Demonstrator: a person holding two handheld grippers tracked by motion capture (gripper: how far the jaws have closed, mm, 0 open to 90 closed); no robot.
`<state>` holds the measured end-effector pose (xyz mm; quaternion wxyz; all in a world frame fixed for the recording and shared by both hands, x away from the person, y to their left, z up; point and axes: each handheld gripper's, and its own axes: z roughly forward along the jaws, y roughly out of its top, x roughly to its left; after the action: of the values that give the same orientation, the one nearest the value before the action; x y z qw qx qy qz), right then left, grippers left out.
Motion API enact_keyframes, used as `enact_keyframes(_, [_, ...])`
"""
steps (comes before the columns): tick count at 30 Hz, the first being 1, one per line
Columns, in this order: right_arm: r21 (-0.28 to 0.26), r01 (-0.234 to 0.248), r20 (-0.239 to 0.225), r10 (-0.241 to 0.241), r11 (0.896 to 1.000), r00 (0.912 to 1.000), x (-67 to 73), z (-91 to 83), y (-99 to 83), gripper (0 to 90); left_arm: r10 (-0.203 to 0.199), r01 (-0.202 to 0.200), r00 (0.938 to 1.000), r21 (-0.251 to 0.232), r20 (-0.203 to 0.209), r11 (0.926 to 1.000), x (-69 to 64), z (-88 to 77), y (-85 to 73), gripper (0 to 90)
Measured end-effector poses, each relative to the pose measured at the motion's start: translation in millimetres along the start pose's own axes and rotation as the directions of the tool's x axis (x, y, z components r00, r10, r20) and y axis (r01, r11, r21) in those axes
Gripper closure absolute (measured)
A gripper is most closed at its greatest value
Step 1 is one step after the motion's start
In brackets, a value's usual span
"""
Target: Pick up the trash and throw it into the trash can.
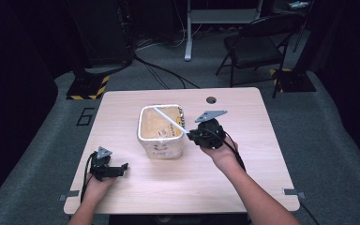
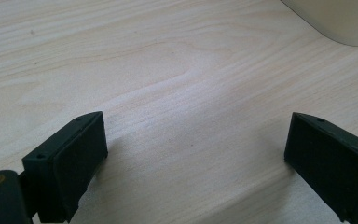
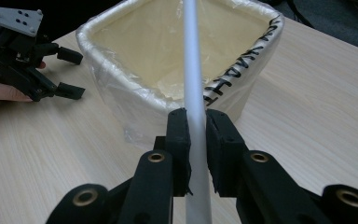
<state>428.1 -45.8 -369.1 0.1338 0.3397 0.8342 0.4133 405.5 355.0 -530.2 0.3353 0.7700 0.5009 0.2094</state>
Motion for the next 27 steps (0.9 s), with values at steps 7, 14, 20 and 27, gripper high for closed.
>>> enact_keyframes(7, [0.01, 0.01, -0.004, -0.01, 1.0, 0.9999, 3.2, 8.7, 3.3, 79.3, 0.001, -0.001, 1.0, 0.001, -0.001, 1.0, 0.1, 0.0, 0.0, 5.5])
enact_keyframes(14, [0.009, 0.008, 0.0, -0.008, 1.0, 1.0, 3.6, 12.6, 5.0, 78.6, 0.001, -0.001, 1.0, 0.001, 0.0, 1.0, 0.1, 0.0, 0.0, 5.5])
enact_keyframes(20, [-0.017, 0.004, 0.007, -0.004, 1.0, 1.0, 4.5, 12.4, 5.5, 62.5, 0.001, -0.001, 1.0, 0.001, 0.0, 1.0, 0.1, 0.0, 0.0, 5.5])
enact_keyframes(27, [-0.026, -0.003, 0.011, 0.004, 1.0, 0.9999, 5.1, 12.3, 4.7, 50.0, 0.001, -0.001, 1.0, 0.001, -0.001, 1.0, 0.1, 0.0, 0.0, 5.5])
